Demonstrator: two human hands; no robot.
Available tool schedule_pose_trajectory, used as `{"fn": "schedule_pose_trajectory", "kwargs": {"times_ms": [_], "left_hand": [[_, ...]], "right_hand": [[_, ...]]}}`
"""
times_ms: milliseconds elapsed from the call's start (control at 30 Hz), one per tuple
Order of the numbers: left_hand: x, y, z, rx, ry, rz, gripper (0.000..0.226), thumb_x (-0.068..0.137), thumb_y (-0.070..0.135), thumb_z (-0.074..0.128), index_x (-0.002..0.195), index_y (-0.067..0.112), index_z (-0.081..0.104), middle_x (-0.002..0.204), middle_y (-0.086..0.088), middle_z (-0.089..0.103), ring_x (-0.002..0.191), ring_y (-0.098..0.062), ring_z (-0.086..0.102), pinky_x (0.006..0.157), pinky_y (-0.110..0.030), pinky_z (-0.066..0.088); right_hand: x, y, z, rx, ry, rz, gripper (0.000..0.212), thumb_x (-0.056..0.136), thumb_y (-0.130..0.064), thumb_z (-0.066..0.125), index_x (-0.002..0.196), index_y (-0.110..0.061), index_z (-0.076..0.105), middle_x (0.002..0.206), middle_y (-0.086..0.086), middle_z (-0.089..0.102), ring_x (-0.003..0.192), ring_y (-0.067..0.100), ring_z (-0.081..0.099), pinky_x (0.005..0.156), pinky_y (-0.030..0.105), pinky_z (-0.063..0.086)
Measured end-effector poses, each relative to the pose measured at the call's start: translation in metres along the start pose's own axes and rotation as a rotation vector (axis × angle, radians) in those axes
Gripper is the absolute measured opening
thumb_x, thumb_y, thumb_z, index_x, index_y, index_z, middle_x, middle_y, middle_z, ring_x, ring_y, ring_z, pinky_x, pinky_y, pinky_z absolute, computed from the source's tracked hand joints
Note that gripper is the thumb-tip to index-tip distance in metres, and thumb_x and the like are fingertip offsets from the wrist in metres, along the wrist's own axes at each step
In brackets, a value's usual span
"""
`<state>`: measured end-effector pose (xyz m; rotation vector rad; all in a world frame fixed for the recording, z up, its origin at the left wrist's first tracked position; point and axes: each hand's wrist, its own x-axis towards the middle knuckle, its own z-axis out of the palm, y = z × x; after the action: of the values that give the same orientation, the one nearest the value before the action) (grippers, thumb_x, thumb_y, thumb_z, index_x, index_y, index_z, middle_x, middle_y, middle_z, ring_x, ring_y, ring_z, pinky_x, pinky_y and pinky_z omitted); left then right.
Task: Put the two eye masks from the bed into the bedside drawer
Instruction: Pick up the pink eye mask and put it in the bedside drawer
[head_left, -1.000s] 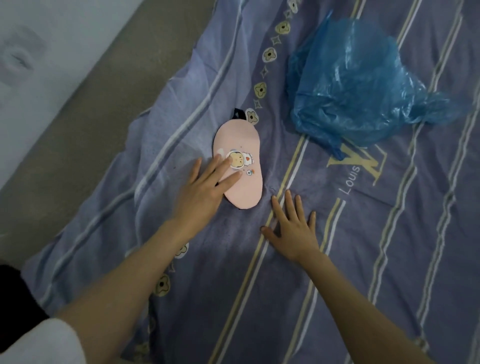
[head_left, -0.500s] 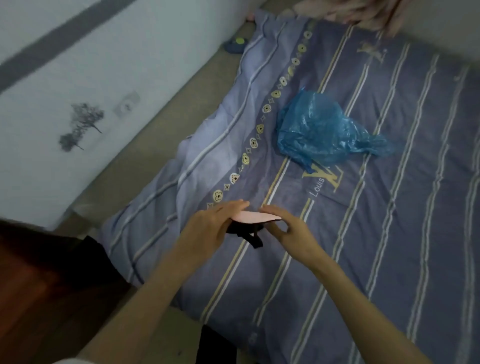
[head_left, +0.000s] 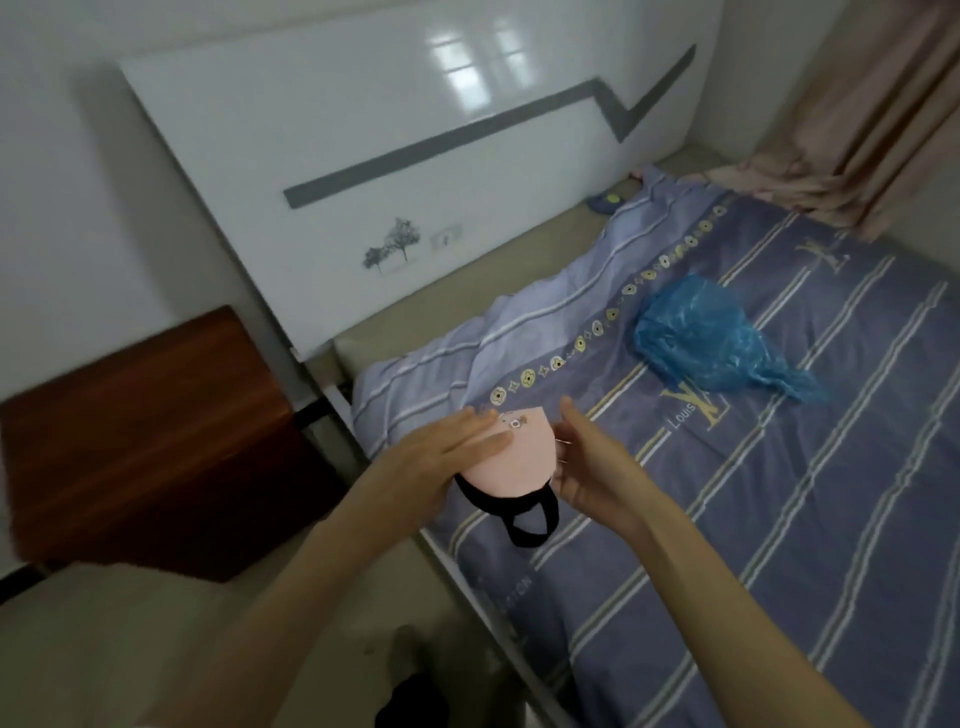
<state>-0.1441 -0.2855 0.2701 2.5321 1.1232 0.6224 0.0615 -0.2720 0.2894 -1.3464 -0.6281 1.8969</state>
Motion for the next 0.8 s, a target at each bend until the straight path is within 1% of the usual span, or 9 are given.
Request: {"fn": "schedule_pose_trajectory", "kwargs": {"times_ms": [67, 133, 200, 267, 333, 433, 567, 667, 800], "left_hand": [[-0.018, -0.001, -0.017, 0.064, 0.025, 0.005, 0.052, 0.082, -0.003, 0.041, 0.13, 0.016, 0.042, 0.135, -0.018, 0.049, 0.127, -0.033, 0.037, 0.107, -0.036, 0.028], [-0.039, -0.004, -0.034, 0.151, 0.05, 0.002, 0.049, 0.084, 0.006, 0.035, 0.132, 0.015, 0.038, 0.137, -0.019, 0.047, 0.128, -0.036, 0.036, 0.103, -0.051, 0.033], [-0.06, -0.008, -0.048, 0.161, 0.103, -0.062, 0.049, 0.086, 0.011, 0.034, 0.135, 0.015, 0.033, 0.142, -0.017, 0.041, 0.133, -0.034, 0.031, 0.104, -0.058, 0.029], [-0.087, -0.008, -0.065, -0.016, 0.217, -0.219, 0.05, 0.089, 0.022, 0.035, 0.138, 0.021, 0.029, 0.147, -0.007, 0.03, 0.139, -0.02, 0.02, 0.113, -0.047, 0.023], [-0.117, -0.01, -0.083, -0.212, 0.378, -0.386, 0.054, 0.085, 0.031, 0.041, 0.137, 0.023, 0.03, 0.146, 0.0, 0.03, 0.137, -0.01, 0.021, 0.115, -0.033, 0.02], [-0.154, -0.015, -0.108, -0.293, 0.659, -0.581, 0.049, 0.074, 0.036, 0.056, 0.117, 0.015, 0.051, 0.123, -0.002, 0.051, 0.116, -0.011, 0.044, 0.1, -0.031, 0.038], [-0.193, -0.021, -0.135, -0.271, 0.896, -0.814, 0.036, 0.065, 0.035, 0.069, 0.088, 0.018, 0.047, 0.09, 0.005, 0.044, 0.087, -0.012, 0.042, 0.078, -0.02, 0.038], [-0.212, -0.024, -0.148, -0.334, 0.764, -0.782, 0.01, 0.081, 0.025, 0.059, 0.075, 0.019, 0.055, 0.082, 0.013, 0.051, 0.08, 0.0, 0.047, 0.072, -0.02, 0.036], [-0.219, -0.014, -0.166, -0.771, 0.617, -0.73, 0.024, 0.092, 0.01, 0.046, 0.085, 0.028, 0.061, 0.09, 0.005, 0.062, 0.084, 0.007, 0.056, 0.076, -0.006, 0.041]], "right_hand": [[-0.009, 0.0, 0.027, -0.028, -0.091, -0.016, 0.036, 0.091, -0.037, 0.048, 0.083, -0.009, 0.069, 0.068, 0.003, 0.068, 0.061, 0.012, 0.064, 0.053, 0.021, 0.054], [-0.015, 0.002, 0.057, -0.09, -0.15, -0.028, 0.022, 0.089, -0.023, 0.054, 0.091, -0.006, 0.067, 0.079, 0.006, 0.07, 0.073, 0.014, 0.065, 0.061, 0.022, 0.055], [-0.018, 0.006, 0.088, -0.1, -0.155, -0.04, 0.015, 0.087, -0.011, 0.055, 0.095, -0.003, 0.065, 0.084, 0.008, 0.069, 0.078, 0.017, 0.065, 0.066, 0.024, 0.055], [-0.019, 0.014, 0.123, -0.079, -0.156, -0.067, 0.019, 0.087, -0.006, 0.053, 0.101, 0.001, 0.063, 0.086, 0.01, 0.069, 0.08, 0.02, 0.064, 0.069, 0.027, 0.052], [-0.019, 0.027, 0.159, -0.103, -0.161, -0.091, 0.017, 0.087, -0.007, 0.053, 0.099, -0.003, 0.065, 0.076, 0.004, 0.073, 0.071, 0.014, 0.066, 0.062, 0.021, 0.053], [-0.016, 0.052, 0.209, -0.172, -0.148, -0.124, 0.016, 0.086, -0.015, 0.058, 0.094, -0.005, 0.067, 0.07, 0.001, 0.072, 0.059, 0.007, 0.066, 0.051, 0.017, 0.05], [-0.018, 0.083, 0.269, -0.162, -0.141, -0.145, 0.014, 0.086, -0.018, 0.06, 0.084, -0.007, 0.068, 0.074, 0.005, 0.071, 0.062, 0.012, 0.065, 0.055, 0.02, 0.053], [-0.019, 0.095, 0.299, -0.131, -0.139, -0.169, 0.014, 0.086, -0.019, 0.06, 0.086, -0.007, 0.067, 0.075, 0.004, 0.071, 0.064, 0.012, 0.065, 0.054, 0.019, 0.053], [-0.017, 0.095, 0.322, -0.083, -0.101, -0.181, 0.014, 0.086, -0.017, 0.059, 0.091, -0.005, 0.064, 0.084, 0.009, 0.067, 0.069, 0.015, 0.061, 0.052, 0.018, 0.052]]}}
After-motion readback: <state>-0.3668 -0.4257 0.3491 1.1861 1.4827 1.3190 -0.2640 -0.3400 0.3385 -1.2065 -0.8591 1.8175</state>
